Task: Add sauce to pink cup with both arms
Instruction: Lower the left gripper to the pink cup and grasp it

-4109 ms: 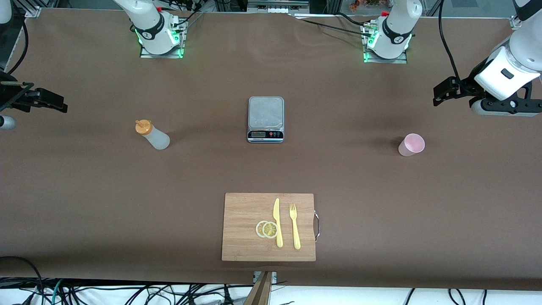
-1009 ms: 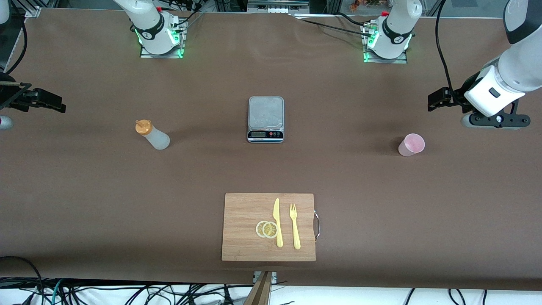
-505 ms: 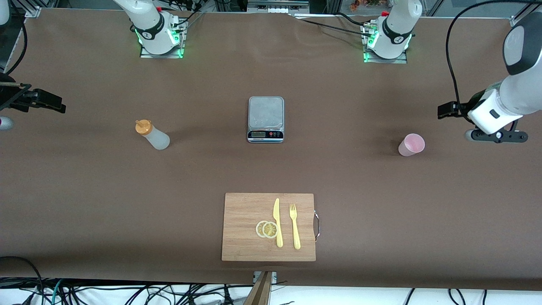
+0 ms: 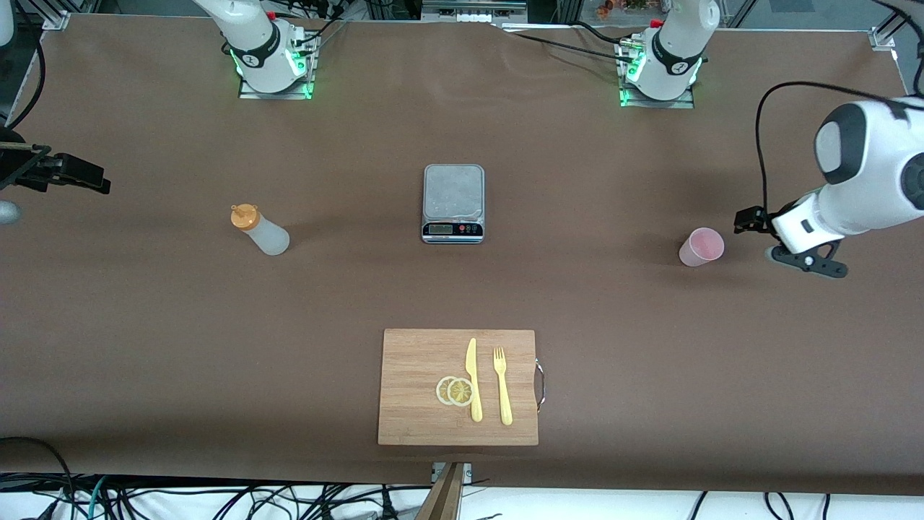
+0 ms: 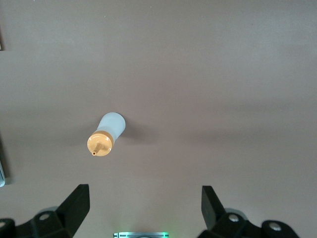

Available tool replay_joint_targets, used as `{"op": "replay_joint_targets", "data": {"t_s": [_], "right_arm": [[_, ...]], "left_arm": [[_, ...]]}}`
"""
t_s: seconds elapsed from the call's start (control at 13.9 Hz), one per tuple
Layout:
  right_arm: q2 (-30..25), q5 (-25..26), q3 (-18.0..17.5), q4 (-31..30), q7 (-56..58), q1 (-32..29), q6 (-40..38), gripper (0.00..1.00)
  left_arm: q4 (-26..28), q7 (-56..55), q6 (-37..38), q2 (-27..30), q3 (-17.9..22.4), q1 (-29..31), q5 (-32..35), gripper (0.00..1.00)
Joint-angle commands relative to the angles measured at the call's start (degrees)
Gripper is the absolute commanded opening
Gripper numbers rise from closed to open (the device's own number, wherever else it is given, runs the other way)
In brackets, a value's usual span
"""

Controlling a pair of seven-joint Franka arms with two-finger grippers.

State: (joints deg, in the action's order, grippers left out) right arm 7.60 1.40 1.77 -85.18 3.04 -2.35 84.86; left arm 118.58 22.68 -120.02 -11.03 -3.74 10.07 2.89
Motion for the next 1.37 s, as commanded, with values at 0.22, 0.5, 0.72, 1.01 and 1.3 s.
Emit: {"op": "replay_joint_targets", "data": {"t_s": [0.22, 0.5, 0.72, 1.01, 1.3], "right_arm": [[-0.3, -0.5, 0.1, -0.1, 0.4, -0.4, 0.2, 1.0], [-0.3, -0.5, 0.1, -0.1, 0.4, -0.4, 0.2, 1.0], [-0.3, -0.5, 0.1, -0.1, 0.3, -0.4, 0.2, 1.0], [-0.3, -0.5, 0.1, -0.1, 0.3, -0.4, 0.2, 1.0], [-0.3, -0.5, 0.1, -0.1, 0.3, -0.4, 0.2, 1.0]], "left_arm": [[9.7, 10.2, -17.7, -1.5, -0.6, -0.1, 1.1, 0.89], [9.5, 12.9, -18.1, -4.5, -0.6, -0.3, 1.1, 0.26], [9.2, 12.9, -18.3, -5.3, -0.6, -0.3, 1.1, 0.12], [8.8, 13.0, -17.3, -4.2, -0.7, -0.7, 1.1, 0.0], [-0.8, 12.4, -0.2, -1.5, -7.0, -1.1, 1.0, 0.0]]}}
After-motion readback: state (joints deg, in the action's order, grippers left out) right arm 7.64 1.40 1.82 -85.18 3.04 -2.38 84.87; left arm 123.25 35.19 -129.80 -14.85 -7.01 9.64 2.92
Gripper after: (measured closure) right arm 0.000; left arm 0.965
